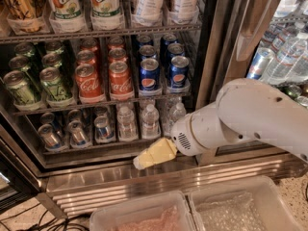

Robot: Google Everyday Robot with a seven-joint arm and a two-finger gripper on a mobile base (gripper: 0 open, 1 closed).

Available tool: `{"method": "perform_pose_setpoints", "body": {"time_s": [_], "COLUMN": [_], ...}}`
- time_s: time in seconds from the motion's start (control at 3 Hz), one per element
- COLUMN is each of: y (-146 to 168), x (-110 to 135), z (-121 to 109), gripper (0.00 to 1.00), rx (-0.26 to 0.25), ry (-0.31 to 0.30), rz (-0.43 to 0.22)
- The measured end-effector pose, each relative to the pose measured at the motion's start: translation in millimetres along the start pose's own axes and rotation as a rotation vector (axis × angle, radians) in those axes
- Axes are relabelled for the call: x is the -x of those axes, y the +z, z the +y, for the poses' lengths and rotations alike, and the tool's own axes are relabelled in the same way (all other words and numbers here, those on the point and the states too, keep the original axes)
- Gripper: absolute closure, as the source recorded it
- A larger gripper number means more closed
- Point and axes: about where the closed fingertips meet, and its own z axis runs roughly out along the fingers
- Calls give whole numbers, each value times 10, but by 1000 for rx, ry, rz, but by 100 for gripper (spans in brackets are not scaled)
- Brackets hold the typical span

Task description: Pick coke can from middle shelf of fridge

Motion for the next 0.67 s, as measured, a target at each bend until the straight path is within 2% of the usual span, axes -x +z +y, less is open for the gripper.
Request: {"method": "perform_pose_setpoints", "body": {"time_s": [0.33,0.67], "y": [129,322], "x": [125,465], "z": [41,110], "gripper": [0,0], "rx": [-7,-15], "ry": [-3,4], "rz": [-62,-189]}}
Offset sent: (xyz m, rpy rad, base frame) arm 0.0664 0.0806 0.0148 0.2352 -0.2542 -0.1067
